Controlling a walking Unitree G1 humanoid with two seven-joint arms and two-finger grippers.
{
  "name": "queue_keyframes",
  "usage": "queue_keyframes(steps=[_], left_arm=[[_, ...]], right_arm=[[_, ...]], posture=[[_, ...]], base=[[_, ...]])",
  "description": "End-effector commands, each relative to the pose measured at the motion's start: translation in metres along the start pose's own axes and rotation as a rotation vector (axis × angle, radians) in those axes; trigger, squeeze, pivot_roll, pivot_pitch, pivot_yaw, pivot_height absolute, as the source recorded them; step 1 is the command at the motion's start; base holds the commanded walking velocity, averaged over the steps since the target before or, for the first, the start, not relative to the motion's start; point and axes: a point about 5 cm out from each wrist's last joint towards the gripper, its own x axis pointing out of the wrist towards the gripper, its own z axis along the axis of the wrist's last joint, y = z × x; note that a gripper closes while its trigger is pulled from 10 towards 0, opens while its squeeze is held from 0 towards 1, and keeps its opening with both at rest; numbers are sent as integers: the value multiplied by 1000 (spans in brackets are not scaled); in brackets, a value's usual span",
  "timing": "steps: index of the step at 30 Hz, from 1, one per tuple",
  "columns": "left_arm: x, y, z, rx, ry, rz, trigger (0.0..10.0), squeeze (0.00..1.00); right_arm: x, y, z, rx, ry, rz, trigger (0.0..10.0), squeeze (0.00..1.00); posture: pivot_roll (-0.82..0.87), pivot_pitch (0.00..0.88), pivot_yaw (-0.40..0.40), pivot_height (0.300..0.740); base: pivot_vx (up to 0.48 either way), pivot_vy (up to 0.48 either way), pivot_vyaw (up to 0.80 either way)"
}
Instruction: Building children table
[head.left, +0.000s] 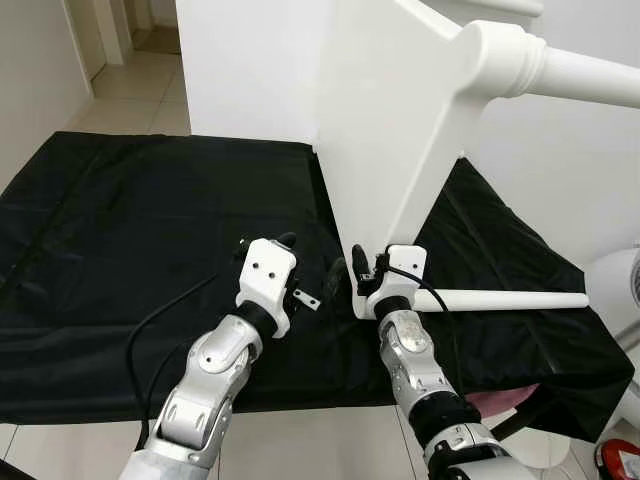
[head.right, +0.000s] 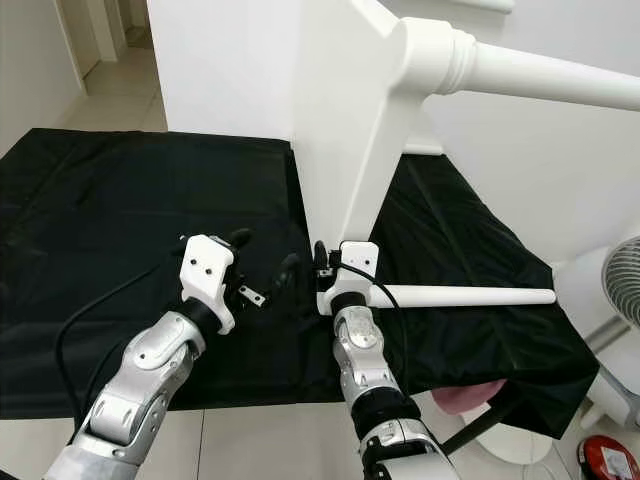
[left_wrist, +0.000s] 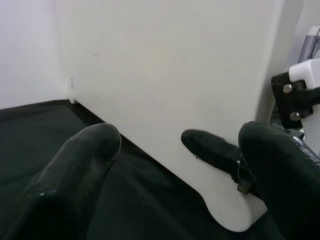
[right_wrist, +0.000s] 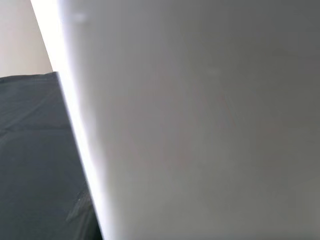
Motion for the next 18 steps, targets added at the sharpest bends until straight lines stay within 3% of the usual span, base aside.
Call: queue_keyframes(steps=[1, 7, 12, 18], left_arm=[[-1, -3, 1, -5, 2, -37, 10000, 0], [-10, 15, 5, -39, 0, 54, 10000, 0], [-13, 24, 11, -49, -10, 94, 10000, 0], [-21, 41, 19, -3, -20, 159, 10000, 0]], right_arm=[[9, 15, 13, 16, -56, 71, 10000, 0], [8, 50, 15, 44, -70, 199, 10000, 0], [9, 61, 16, 48, -72, 243, 10000, 0], [12, 79, 19, 44, -79, 318, 10000, 0]], posture=[[52, 0, -96, 740], [61, 0, -102, 740], [67, 0, -104, 740], [71, 0, -105, 740]], base=[[0, 0, 0], [0, 0, 0], [0, 0, 0], [0, 0, 0]])
